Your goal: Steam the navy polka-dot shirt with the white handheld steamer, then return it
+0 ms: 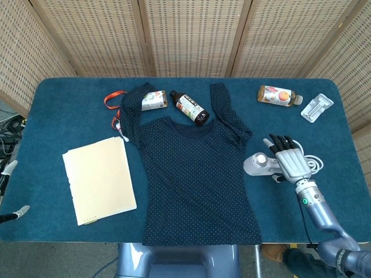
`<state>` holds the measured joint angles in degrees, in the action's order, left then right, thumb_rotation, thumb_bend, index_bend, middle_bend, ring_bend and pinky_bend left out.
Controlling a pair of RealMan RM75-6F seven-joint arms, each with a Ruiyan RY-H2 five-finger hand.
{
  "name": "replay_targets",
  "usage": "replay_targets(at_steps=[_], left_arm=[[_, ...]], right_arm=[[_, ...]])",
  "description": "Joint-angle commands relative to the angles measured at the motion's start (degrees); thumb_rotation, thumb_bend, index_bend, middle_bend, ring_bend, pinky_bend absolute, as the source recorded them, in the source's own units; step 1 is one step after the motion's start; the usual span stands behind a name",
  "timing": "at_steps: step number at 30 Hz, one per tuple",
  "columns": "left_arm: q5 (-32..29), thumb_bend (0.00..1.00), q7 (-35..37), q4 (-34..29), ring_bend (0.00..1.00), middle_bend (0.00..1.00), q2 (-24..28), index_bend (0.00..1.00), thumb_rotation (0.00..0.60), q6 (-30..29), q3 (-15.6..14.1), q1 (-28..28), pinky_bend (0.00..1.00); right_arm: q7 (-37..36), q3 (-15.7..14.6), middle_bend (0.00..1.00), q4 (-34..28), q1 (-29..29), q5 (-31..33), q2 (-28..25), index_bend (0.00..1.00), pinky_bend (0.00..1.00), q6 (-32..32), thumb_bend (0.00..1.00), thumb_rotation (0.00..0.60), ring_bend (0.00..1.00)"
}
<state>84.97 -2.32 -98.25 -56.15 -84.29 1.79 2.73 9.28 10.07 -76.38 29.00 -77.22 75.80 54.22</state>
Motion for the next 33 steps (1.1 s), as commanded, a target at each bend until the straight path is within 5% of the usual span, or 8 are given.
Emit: replay_targets(at_steps=[1,17,33], left_arm=[[-0.9,0.0,0.2,0.4,0.0,0.0,-0.1,0.0,0.6,0.6,0.3,0.2,0.0],[-2.8,0.0,-0.2,0.9,0.0,0.0,-0.6,0.0,0.6,2.1,0.5,1.0,0.0],[-2.4,0.0,0.5,0.8,0.0,0.0,-0.3,0.0,0.6,1.3,0.4,0.8,0.0]], right_arm=[[0.7,-0.7,0.0,3.1,1.4,0.9,2.4,0.0,0.0,-1.7,0.18,0.6,0.0],[0.6,-1.6,0.0,10.4,3.2,2.1,5.1,0.0,0.0,-3.0,0.47,0.6,0.0],[0.6,-2.5,0.0,17.8,5.9,2.8,7.9,0.0,0.0,-6.5,0.64,0.6,0.0]])
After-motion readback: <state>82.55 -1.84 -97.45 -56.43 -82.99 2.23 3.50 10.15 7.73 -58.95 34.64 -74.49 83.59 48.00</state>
